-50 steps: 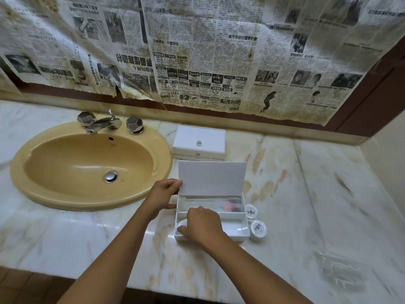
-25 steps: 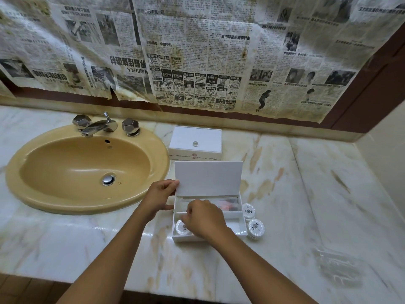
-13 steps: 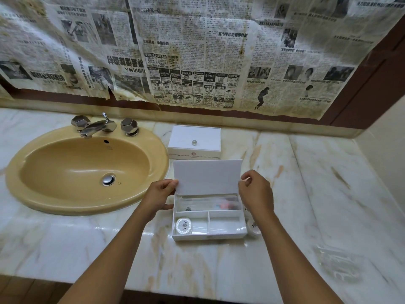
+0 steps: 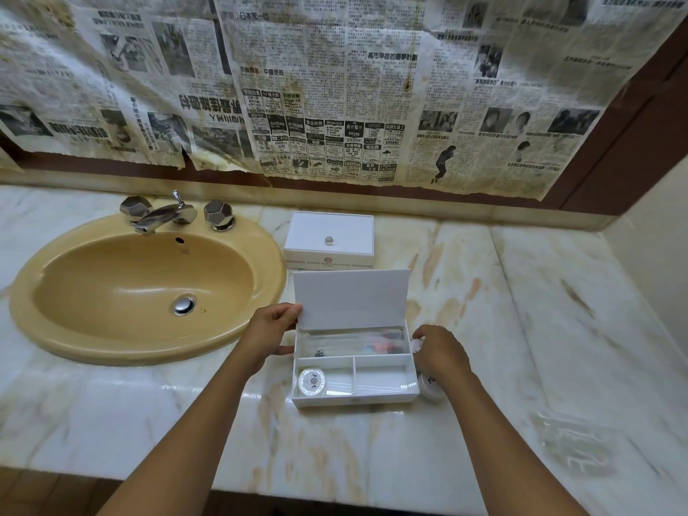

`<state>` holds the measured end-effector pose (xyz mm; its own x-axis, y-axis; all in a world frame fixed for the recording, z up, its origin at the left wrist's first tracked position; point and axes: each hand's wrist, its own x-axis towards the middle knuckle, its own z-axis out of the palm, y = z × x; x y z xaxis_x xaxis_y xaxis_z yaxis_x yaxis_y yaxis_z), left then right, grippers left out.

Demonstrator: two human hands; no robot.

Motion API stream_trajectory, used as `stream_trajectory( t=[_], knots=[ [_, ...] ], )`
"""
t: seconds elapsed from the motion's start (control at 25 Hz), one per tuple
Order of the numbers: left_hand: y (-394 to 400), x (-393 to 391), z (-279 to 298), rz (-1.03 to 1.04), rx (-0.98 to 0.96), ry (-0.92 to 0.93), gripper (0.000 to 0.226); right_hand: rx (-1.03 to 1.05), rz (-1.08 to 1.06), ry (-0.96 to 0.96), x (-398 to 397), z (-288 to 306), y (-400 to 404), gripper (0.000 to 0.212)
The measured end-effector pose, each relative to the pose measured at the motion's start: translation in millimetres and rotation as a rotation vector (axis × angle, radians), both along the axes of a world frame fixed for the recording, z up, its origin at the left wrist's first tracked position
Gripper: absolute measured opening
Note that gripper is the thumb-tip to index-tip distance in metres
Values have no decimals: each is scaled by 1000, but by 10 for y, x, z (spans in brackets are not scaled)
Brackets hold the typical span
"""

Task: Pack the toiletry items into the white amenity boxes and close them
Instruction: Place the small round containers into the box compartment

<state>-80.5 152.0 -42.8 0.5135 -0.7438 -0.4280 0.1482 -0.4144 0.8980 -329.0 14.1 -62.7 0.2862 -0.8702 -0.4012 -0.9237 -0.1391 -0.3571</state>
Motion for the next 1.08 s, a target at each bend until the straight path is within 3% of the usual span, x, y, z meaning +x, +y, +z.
stream_trajectory(
  t=[0.24, 0.52, 0.84, 1.08],
  knots=[
    [5, 3, 6, -8, -1, -4, 23, -52, -35, -49, 7, 132, -39, 44],
    [7, -5, 16, -8, -12, 1, 22, -257, -69, -172, 190, 736, 74, 39],
    [9, -6, 8, -3, -17, 2, 23, -195, 413, -93, 790, 637, 965, 33],
    [23, -2, -6, -2, -16, -3, 25, -145, 515, -29, 952, 420, 1129, 32]
  ],
)
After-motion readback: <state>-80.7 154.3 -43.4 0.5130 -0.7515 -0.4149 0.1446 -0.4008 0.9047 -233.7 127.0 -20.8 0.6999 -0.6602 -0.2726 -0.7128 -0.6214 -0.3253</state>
